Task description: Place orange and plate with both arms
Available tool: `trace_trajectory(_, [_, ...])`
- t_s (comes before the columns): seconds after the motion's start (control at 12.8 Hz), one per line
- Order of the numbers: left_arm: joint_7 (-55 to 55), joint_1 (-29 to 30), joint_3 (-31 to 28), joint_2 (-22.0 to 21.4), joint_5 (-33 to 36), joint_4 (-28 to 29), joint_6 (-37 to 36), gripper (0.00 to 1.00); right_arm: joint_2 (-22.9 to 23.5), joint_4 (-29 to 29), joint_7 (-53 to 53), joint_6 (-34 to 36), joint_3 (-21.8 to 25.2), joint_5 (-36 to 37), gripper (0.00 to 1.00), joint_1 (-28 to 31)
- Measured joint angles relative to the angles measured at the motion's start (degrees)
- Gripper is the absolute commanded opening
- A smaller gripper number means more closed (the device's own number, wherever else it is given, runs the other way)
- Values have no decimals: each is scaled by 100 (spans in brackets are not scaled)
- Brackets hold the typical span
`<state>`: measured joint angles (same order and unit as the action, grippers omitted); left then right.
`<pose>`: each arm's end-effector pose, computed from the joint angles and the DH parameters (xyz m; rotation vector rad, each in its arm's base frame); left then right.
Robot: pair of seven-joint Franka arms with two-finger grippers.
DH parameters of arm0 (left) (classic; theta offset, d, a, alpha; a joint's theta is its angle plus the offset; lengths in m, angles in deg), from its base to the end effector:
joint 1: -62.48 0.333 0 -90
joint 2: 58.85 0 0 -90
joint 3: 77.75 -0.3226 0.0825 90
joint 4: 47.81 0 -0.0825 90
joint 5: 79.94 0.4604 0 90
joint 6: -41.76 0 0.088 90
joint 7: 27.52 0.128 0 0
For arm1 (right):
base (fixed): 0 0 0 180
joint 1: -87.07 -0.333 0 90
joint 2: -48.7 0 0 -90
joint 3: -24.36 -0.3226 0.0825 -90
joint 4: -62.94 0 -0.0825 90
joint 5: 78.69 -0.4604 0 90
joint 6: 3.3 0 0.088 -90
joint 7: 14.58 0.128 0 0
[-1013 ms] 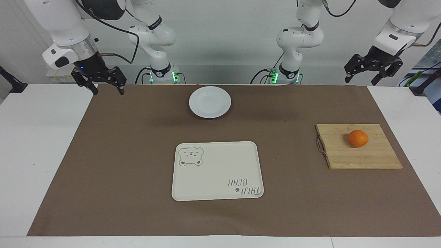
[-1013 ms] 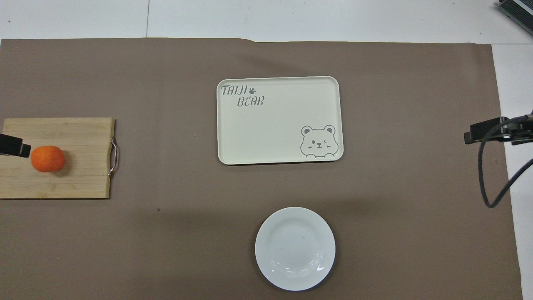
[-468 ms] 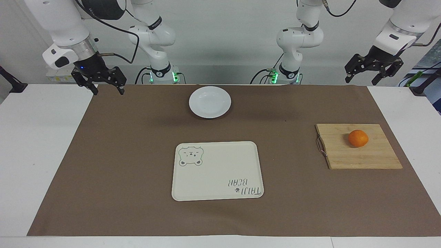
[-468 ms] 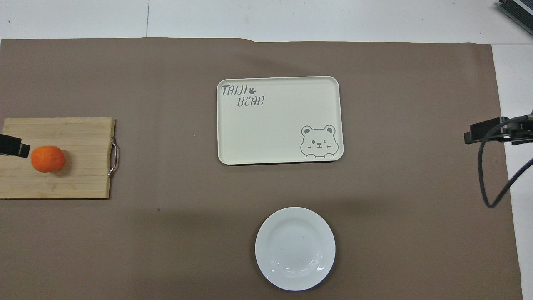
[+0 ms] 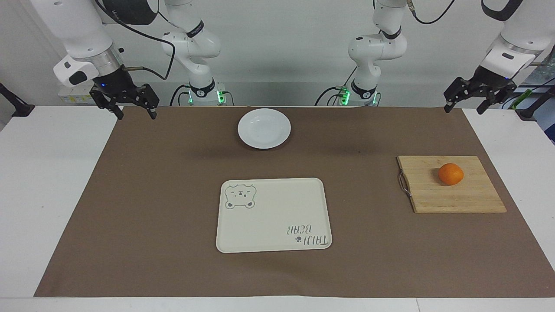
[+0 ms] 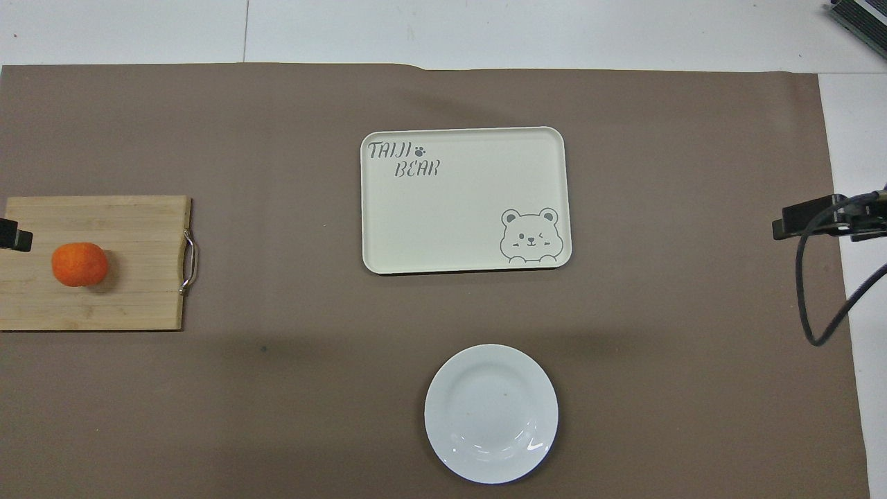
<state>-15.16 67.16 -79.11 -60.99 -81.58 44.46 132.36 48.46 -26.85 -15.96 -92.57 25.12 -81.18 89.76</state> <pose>0.6169 0.0619 0.6127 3.1090 -0.1714 0.0199 0.6275 -0.0322 0.6137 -3.0974 0.0553 0.0047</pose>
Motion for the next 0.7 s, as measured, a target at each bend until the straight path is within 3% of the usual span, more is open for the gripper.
trace_trajectory(0.7, [866, 637, -17, 335, -2, 1758, 2067, 100, 0, 0, 0, 0, 0, 0, 100, 0])
